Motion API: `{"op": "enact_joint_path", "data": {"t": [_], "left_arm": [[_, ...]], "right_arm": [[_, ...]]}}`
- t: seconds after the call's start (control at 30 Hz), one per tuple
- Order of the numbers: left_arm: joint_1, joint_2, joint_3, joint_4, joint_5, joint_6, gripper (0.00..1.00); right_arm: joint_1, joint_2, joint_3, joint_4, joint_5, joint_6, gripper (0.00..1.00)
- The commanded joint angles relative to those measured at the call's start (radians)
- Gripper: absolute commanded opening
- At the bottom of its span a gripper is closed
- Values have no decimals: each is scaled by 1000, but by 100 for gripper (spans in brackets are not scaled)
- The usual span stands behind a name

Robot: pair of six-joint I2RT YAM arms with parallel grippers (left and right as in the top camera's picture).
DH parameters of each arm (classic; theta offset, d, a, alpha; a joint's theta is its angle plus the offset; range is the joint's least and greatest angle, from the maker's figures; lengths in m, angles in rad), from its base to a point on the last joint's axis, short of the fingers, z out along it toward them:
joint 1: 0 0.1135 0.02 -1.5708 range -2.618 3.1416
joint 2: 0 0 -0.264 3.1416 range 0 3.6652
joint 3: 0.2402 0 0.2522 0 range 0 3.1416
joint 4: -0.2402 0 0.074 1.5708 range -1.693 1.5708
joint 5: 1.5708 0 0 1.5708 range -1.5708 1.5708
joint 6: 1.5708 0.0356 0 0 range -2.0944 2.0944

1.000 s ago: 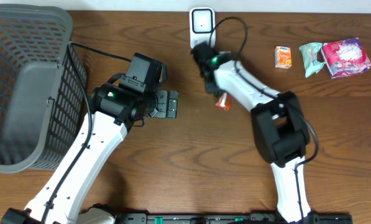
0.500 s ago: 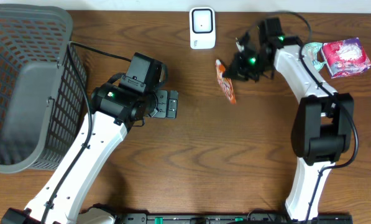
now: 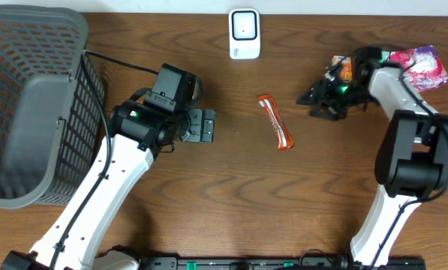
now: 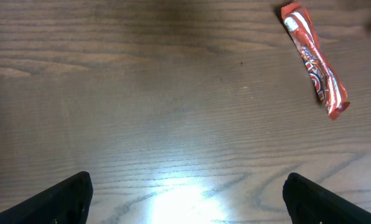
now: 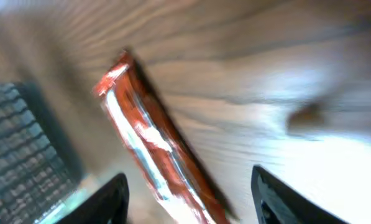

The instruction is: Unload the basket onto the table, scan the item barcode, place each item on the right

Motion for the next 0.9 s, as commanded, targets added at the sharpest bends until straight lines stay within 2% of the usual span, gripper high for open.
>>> {"op": "enact_joint_path", "data": {"t": [0.0,0.1,0.2,0.43,0.57,0.6,0.73,0.87], "left_arm": [[4,3,4,-4,1,2,98],[4,3,4,-4,1,2,98],[4,3,4,-4,1,2,98],[4,3,4,-4,1,2,98],[4,3,4,-4,1,2,98],[4,3,4,-4,1,2,98],[4,3,4,-4,1,2,98],[4,3,4,-4,1,2,98]], "right_arm": [[11,-96,126,-91,178,-109,58],[74,-133,169,-180,181,-253,56],[163,-142,169,-196,305,-282,55],[442,-138,168,-165,790,-111,56],[586,-134,167,-163,1155,21,59],[612,-131,166,-164,1207,47,63],[706,-100,157,-156,1254,81,64],[738,-63,122,-120,1265,122,64]]}}
